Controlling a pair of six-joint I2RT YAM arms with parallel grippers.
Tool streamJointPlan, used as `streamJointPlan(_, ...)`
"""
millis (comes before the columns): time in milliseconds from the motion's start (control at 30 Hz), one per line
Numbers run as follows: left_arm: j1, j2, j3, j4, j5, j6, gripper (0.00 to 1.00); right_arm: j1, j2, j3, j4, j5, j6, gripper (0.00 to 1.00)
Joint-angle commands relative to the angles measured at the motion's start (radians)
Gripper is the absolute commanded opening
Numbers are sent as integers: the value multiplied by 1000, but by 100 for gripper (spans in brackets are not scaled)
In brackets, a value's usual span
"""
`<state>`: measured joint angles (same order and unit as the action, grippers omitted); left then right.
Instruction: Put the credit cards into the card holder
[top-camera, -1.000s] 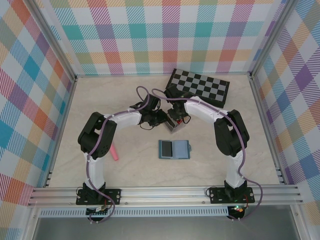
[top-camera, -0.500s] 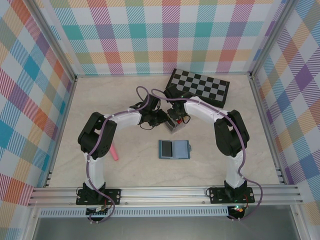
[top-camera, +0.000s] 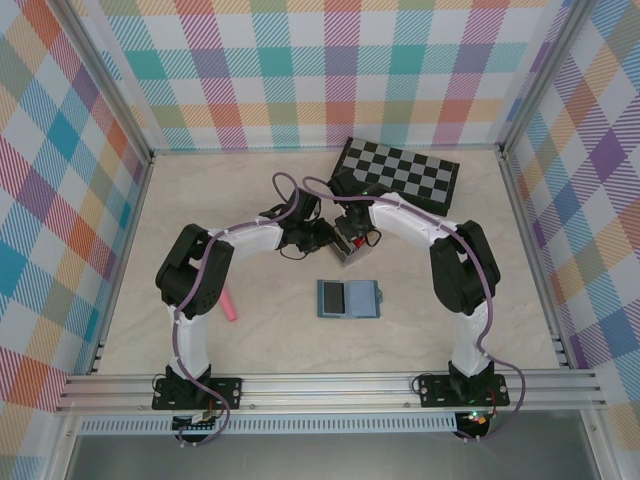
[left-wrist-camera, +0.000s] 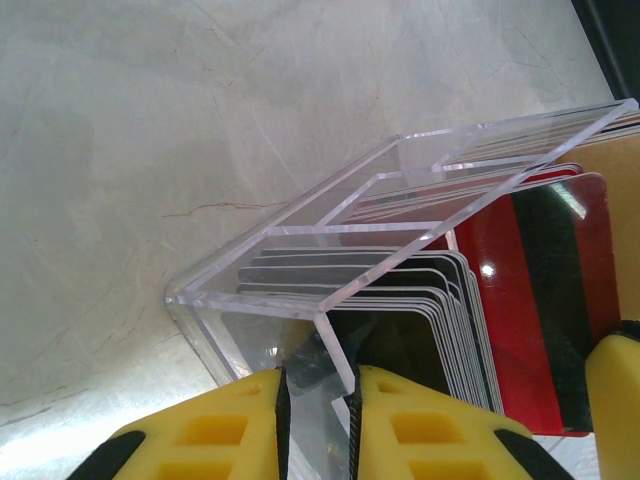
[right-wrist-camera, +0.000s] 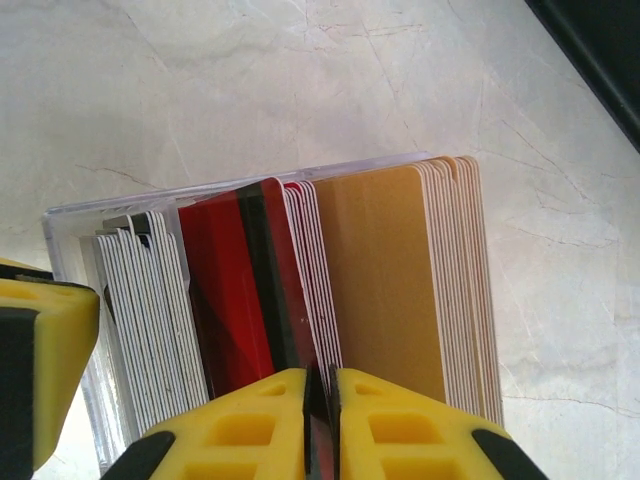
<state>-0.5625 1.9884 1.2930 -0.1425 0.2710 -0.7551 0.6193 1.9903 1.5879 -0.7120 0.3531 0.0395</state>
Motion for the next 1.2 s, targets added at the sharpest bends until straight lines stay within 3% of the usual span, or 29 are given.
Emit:
streamJointPlan(0, 0, 21, -46, -99, -35, 1, 21, -13, -52, 11, -22, 46, -2, 11)
streamJointPlan(333, 0, 21, -45, -106, -42, 9, 21, -33, -92, -8, -43, -93, 46, 4)
streamJointPlan(633, 11, 78, -2, -176, -69, 93, 19, -52, -69, -36, -37, -153, 68, 4)
streamJointPlan(933, 23, 151, 120, -253, -52, 243, 19, -65, -36, -22, -45, -174, 62, 11)
streamJointPlan(1167, 27, 190, 178, -272, -22, 284, 19, -66, -2, 3, -62, -143, 38, 19)
